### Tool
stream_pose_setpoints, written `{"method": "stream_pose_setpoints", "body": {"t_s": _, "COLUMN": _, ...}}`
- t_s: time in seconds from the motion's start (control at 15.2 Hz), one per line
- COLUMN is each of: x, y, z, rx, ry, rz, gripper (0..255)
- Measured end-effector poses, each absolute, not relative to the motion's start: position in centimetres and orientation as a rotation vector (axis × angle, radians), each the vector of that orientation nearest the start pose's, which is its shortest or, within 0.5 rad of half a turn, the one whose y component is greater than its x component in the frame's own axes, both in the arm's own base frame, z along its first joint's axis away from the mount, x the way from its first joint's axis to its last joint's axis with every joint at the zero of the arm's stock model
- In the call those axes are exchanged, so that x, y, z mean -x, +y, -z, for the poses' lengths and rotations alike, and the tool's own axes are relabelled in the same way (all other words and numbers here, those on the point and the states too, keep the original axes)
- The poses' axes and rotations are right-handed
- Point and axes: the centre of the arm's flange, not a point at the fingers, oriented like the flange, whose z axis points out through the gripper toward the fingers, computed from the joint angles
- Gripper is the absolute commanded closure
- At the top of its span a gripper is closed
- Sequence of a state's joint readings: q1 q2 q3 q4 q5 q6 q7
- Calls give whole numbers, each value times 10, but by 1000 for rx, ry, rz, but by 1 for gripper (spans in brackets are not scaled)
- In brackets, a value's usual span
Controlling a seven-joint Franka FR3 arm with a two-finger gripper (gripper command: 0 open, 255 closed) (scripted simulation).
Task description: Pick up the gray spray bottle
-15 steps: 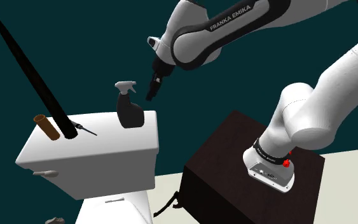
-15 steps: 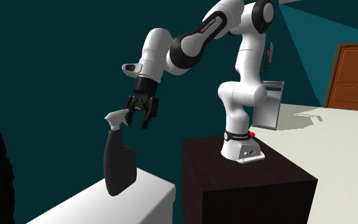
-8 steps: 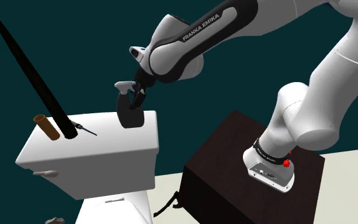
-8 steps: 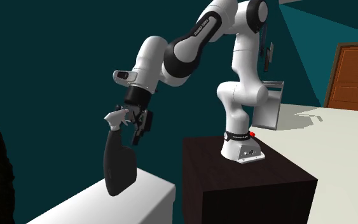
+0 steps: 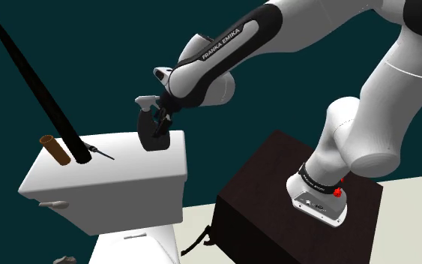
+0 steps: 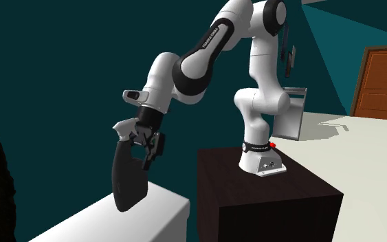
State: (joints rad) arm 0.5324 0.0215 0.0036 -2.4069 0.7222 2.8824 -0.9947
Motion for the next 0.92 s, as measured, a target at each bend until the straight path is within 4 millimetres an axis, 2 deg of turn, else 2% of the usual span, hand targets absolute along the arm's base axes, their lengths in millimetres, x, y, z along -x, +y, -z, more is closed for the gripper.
{"method": "stream_pose_setpoints", "body": {"t_s": 0.66, "x": -465, "y": 232, "z": -342, "rx": 2563, "ry": -1191, "rz": 715, "gripper": 255}}
{"method": "stream_pose_setpoints", "body": {"t_s": 0.92, "x": -465, "y": 232, "z": -357, "rx": 2563, "ry": -1192, "rz": 712, "gripper": 255}}
